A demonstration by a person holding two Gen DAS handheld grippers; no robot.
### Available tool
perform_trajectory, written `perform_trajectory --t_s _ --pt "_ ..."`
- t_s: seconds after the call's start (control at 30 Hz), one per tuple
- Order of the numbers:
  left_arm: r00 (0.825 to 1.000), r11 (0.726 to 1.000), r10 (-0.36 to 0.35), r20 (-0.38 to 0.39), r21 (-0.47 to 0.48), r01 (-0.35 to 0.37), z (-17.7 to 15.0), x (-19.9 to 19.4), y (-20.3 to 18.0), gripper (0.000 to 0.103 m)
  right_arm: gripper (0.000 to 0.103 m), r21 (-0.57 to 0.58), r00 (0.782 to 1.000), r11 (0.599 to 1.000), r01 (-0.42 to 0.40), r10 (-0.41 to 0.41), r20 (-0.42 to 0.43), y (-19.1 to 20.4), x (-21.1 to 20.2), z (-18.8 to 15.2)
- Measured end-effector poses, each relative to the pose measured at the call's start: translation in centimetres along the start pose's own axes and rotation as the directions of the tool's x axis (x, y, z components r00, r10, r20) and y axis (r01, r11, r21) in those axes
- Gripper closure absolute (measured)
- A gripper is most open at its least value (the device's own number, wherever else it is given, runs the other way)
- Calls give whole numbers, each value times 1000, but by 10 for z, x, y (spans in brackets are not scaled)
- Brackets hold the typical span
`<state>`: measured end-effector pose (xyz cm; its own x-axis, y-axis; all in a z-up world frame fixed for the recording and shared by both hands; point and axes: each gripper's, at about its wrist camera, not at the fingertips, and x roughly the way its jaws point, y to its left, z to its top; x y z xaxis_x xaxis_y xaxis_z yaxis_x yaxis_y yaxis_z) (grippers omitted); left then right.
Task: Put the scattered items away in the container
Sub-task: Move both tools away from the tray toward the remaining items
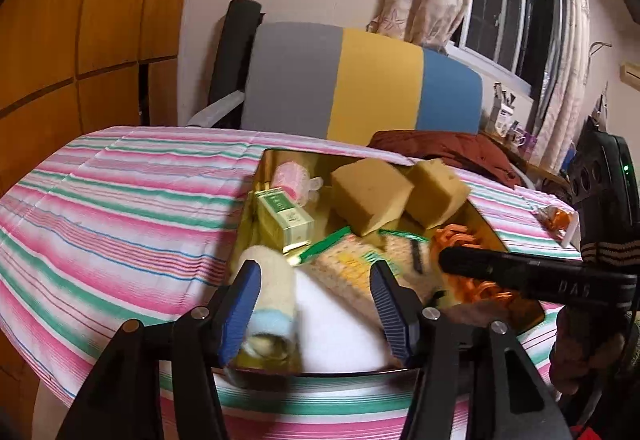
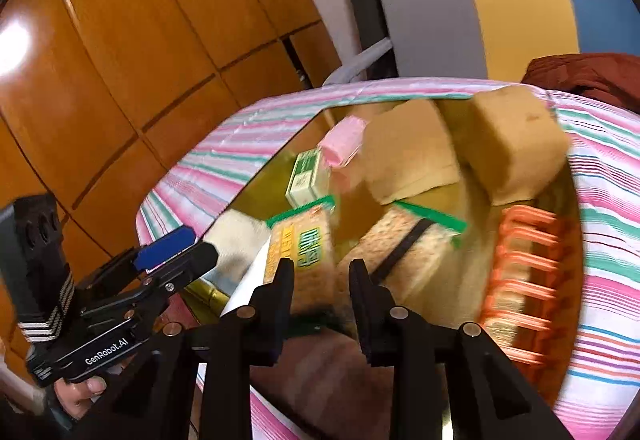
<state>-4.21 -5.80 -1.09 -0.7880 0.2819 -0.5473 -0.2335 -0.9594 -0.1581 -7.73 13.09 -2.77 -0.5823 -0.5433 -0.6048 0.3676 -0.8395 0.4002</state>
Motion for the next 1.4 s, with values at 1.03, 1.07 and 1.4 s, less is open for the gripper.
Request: perform_trajectory --t_s 1.03,1.07,1.4 --pt "860 763 -410 -303 402 506 -51 57 -300 43 31 634 733 553 541 -680 -32 -319 -325 -72" --pt "864 763 -404 -300 410 500 -52 60 -303 43 30 633 727 544 551 -686 -44 -323 -330 -69" --pt "894 817 -339 -292 380 433 -45 100 -308 42 22 589 694 498 636 -703 -155 -391 -363 -30"
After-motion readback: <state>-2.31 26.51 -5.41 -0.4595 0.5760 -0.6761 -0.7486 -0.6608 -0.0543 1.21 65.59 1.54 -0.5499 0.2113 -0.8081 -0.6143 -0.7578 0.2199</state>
